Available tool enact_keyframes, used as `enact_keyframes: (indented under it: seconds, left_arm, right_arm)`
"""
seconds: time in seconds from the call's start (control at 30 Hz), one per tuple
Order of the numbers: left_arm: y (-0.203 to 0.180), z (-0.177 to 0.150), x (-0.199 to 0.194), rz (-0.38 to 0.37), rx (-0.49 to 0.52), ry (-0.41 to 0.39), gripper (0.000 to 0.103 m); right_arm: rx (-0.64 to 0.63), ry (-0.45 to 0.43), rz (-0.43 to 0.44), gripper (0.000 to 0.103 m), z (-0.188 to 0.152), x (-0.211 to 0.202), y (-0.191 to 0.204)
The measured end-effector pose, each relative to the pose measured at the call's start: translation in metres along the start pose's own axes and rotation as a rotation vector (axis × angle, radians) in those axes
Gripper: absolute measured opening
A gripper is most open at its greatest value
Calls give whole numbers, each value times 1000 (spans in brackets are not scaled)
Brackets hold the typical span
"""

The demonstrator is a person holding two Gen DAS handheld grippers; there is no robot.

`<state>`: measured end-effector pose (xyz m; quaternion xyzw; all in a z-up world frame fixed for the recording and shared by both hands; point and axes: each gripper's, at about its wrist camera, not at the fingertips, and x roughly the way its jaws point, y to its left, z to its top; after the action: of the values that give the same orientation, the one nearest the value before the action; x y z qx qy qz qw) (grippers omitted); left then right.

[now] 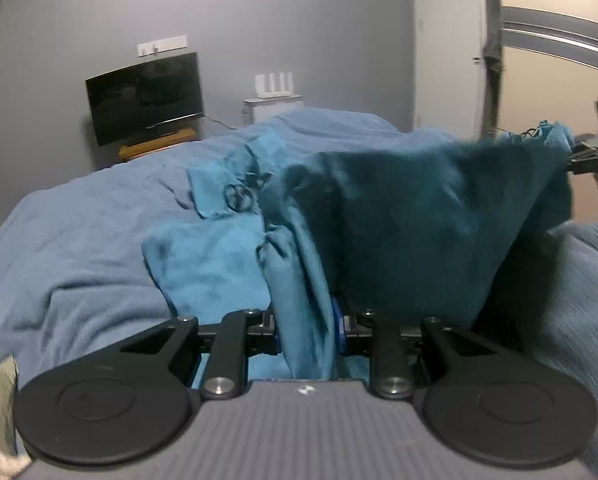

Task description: Fold large clothes

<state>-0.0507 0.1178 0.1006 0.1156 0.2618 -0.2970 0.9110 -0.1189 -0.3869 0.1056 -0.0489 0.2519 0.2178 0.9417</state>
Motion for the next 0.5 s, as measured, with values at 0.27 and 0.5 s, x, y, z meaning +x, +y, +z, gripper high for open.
enact_keyframes:
  seconds: [0.27,0.5]
  left_arm:
    - [57,49,83,50,-110,47,20]
    - [89,77,166,167,-11,136,19]
  right_arm:
    - [128,-41,-107,10,37,67,-51]
    - [235,25,-156,8,57,165,-111]
